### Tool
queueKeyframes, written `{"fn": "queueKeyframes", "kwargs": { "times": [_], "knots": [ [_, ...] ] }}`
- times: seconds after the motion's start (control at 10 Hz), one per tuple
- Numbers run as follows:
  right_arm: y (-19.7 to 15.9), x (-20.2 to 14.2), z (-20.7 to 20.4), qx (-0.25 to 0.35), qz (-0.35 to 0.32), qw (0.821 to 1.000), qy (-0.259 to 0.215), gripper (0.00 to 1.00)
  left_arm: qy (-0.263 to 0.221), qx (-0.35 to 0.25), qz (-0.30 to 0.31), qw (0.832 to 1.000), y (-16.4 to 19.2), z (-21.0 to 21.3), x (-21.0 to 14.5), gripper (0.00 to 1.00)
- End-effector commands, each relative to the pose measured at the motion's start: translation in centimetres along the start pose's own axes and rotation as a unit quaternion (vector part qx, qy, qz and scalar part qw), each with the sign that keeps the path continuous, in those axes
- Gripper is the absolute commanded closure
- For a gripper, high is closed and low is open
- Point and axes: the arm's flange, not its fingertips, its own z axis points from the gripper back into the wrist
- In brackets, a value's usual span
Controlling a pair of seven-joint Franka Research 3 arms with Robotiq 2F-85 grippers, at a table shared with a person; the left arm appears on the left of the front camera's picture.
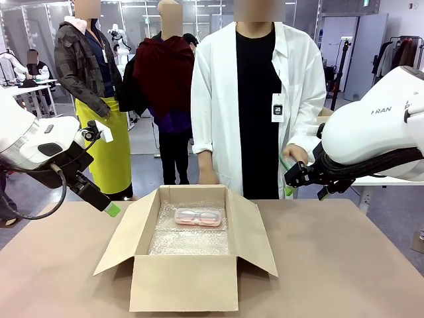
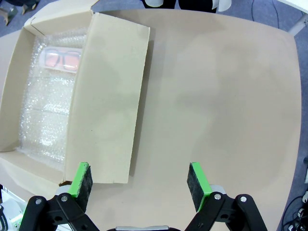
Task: Pack the glasses set securely to prepare it for shipping.
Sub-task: Put the Glasses case from the right side of the table into the Package Box.
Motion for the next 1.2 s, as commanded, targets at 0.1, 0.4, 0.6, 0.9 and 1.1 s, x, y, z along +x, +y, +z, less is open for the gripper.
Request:
{"fn": "queueKeyframes", "kwargs": {
  "times": [0.1,0.4,0.6,0.9,1.1],
  "knots": [
    [-0.05,-0.01,-0.06,0.005,0.005,1.0,0.001,0.0,-0.003,-0.006,-0.004,1.0,0.15,0.13,-0.08,0.0],
    [-0.05,-0.01,-0.06,0.005,0.005,1.0,0.001,0.0,-0.003,-0.006,-0.004,1.0,0.15,0.13,-0.08,0.0],
    [-0.05,-0.01,-0.06,0.005,0.005,1.0,0.001,0.0,-0.003,-0.006,-0.004,1.0,0.15,0.13,-0.08,0.0],
    [-0.05,-0.01,-0.06,0.005,0.005,1.0,0.001,0.0,-0.003,-0.006,-0.004,1.0,0.15,0.13,-0.08,0.0],
    [-0.05,-0.01,-0.06,0.005,0.005,1.0,0.001,0.0,-0.003,-0.006,-0.004,1.0,0.15,0.13,-0.08,0.0]
  ]
}}
